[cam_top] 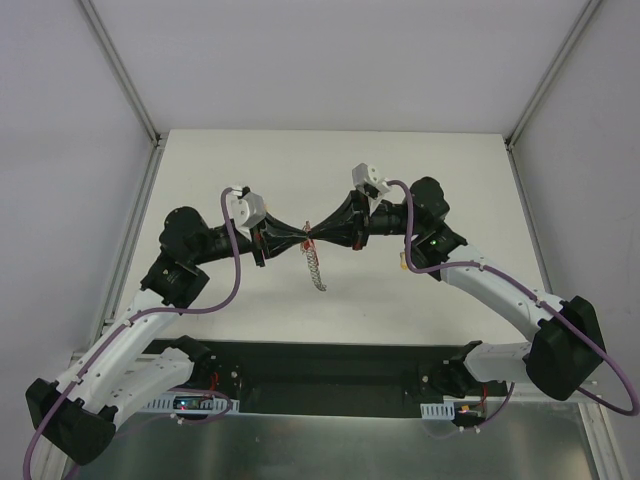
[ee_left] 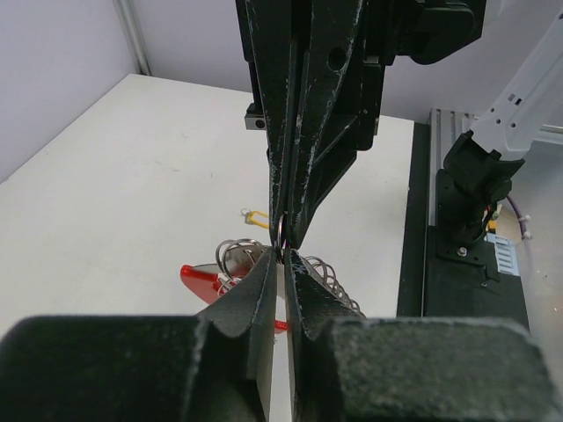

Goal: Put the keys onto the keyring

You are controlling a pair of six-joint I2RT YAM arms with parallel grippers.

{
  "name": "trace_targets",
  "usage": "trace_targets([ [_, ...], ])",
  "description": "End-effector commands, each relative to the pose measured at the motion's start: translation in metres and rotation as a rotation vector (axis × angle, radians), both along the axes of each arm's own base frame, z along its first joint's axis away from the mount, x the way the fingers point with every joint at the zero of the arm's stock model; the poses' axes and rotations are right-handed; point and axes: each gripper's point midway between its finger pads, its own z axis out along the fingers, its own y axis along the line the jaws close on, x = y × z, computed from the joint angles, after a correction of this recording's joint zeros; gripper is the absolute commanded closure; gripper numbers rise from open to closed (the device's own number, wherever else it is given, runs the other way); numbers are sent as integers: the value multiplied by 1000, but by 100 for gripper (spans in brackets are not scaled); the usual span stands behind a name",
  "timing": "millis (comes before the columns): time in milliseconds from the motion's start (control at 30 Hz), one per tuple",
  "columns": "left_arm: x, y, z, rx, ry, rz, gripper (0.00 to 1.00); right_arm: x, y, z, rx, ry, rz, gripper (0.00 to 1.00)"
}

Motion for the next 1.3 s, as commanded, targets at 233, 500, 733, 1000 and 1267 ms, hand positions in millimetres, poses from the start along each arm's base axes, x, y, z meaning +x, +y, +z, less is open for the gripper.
trace_targets([
  [233, 4, 3, 8, -15, -45, 20, 100, -8, -2, 21, 65, -93, 57, 98],
  [500, 11, 6, 1, 20, -77, 57, 100, -7, -2, 18, 47, -80, 49, 91],
  [733, 14, 6, 1, 13, -55, 68, 100, -9, 0, 13, 23, -93, 63, 99],
  [1000, 12, -2, -1, -10, 1, 22, 90, -14, 6, 14, 16, -103, 77, 99],
  [1267, 11, -4, -3, -9, 6, 2, 100, -13, 7, 12, 13, -96, 73, 98],
])
